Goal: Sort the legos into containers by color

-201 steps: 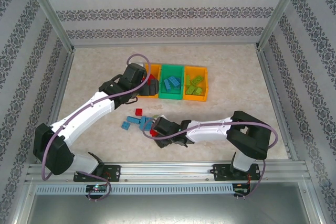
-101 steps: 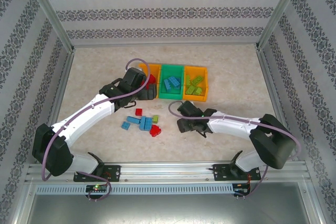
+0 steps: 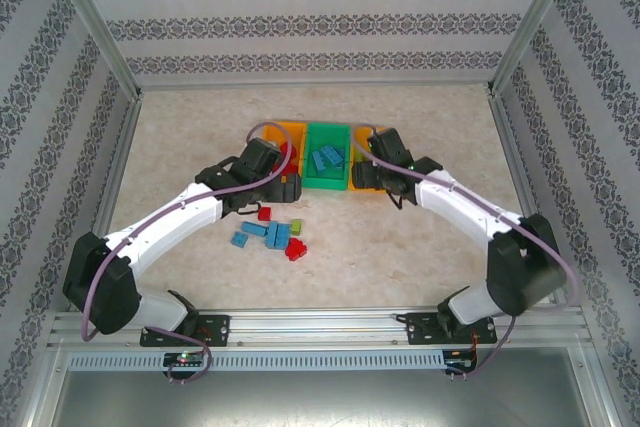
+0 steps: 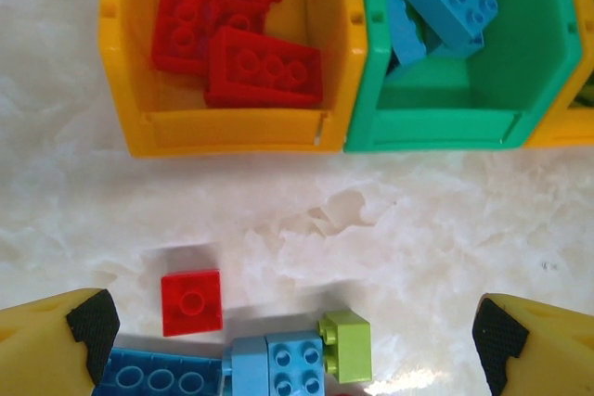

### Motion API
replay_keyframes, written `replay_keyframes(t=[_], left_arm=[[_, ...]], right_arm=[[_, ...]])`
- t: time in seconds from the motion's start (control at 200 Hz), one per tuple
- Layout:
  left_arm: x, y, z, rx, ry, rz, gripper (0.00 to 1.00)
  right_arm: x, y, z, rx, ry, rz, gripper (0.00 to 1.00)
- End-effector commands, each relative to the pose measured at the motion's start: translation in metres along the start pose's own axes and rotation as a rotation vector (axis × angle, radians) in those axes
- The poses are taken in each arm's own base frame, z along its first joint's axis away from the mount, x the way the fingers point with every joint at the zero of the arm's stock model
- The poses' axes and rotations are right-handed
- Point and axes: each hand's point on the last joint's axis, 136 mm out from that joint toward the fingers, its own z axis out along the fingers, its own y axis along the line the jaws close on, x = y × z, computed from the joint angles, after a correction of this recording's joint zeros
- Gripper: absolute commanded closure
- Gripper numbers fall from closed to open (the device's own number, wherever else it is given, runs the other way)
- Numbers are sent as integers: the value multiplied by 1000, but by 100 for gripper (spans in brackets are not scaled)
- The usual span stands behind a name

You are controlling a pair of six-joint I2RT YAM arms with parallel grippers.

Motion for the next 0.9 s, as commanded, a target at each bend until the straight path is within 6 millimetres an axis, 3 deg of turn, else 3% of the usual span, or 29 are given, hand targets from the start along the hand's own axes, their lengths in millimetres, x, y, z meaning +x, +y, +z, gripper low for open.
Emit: replay_keyframes(t=[0.0,0.225,0.465,0.654,0.894], left_arm=[[26,-5,10,-12,94,81,0],[51,-19,27,-35,195,124,2],[71,-38,38,4,256,130,10],[89,-47,47,5,313,136,21],[97,-49,56,-15,346,154,27]], right_arm=[[-14,-5,16,5,36,-10,31],[-37,-18,52,50,85,32,28],[-49,-25,66,71,90,51,18],[-58,-18,52,29,53,67,12],[-69,-18,13,0,-35,96,8]])
